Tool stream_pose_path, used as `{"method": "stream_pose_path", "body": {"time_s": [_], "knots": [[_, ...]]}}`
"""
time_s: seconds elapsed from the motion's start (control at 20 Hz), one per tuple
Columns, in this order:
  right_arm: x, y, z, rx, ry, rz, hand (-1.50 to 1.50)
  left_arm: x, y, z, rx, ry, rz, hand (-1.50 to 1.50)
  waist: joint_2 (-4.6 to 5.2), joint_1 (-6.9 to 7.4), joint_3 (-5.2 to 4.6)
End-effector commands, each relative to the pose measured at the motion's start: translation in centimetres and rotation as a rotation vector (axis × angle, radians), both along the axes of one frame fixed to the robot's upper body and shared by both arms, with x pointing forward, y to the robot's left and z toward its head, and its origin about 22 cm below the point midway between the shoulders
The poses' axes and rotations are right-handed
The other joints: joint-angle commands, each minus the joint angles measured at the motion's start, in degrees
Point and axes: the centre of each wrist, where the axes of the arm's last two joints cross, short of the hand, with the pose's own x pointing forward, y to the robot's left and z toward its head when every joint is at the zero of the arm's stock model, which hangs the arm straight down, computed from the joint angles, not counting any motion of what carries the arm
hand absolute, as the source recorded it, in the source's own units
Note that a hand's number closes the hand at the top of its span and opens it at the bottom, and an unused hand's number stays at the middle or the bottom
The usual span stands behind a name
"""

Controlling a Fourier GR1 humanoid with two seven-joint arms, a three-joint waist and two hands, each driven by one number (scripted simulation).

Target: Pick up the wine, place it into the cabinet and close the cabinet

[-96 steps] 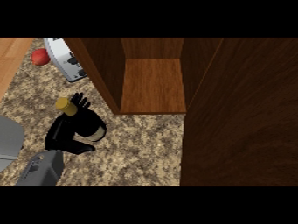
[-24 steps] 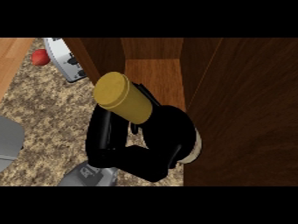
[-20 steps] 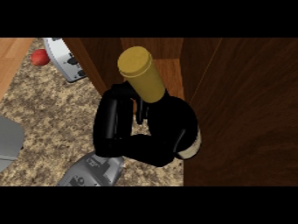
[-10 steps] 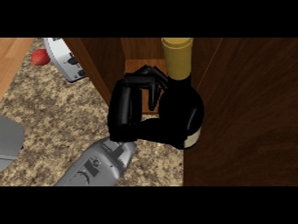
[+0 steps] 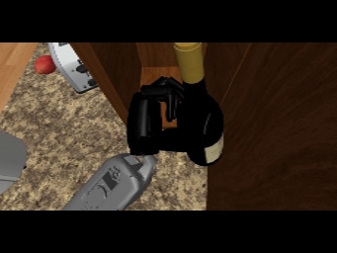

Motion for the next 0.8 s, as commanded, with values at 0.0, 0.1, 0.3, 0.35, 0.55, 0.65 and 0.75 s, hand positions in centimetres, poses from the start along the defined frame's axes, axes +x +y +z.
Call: {"method": "stream_pose_path", "body": {"time_s": [0.0,0.1,0.3,0.35,0.55,0.65,0.75], "knots": [[-2.4,0.1,1.5,0.038,-0.055,0.046,-1.50,0.0,-0.6,-2.7,0.019,-0.002,0.034,1.50,0.09,-0.16,-0.01],[-3.0,0.1,0.7,0.039,-0.057,0.041,-1.50,1.4,0.6,-4.2,0.047,0.024,0.029,1.50,0.16,-0.41,0.00],[-3.1,-0.1,1.9,0.026,-0.050,0.043,-1.50,0.2,0.1,-5.5,0.118,0.021,0.066,1.50,-0.02,0.02,0.00],[-2.5,-0.7,0.6,0.053,-0.069,0.040,-1.50,1.2,1.7,-6.2,0.139,0.001,0.042,1.50,0.04,0.13,0.04],[-3.1,-0.1,1.0,0.041,-0.060,0.035,-1.50,2.1,-0.5,-4.4,0.137,-0.017,0.072,1.50,0.00,-0.16,0.02],[-3.4,0.7,1.5,0.050,-0.047,0.029,-1.50,1.3,0.8,-5.5,0.129,-0.013,0.084,1.50,-0.08,0.47,0.00],[-3.4,0.1,0.4,0.044,-0.039,0.061,-1.50,2.4,1.5,-7.0,0.133,-0.008,0.113,1.50,0.06,-0.11,0.02]]}}
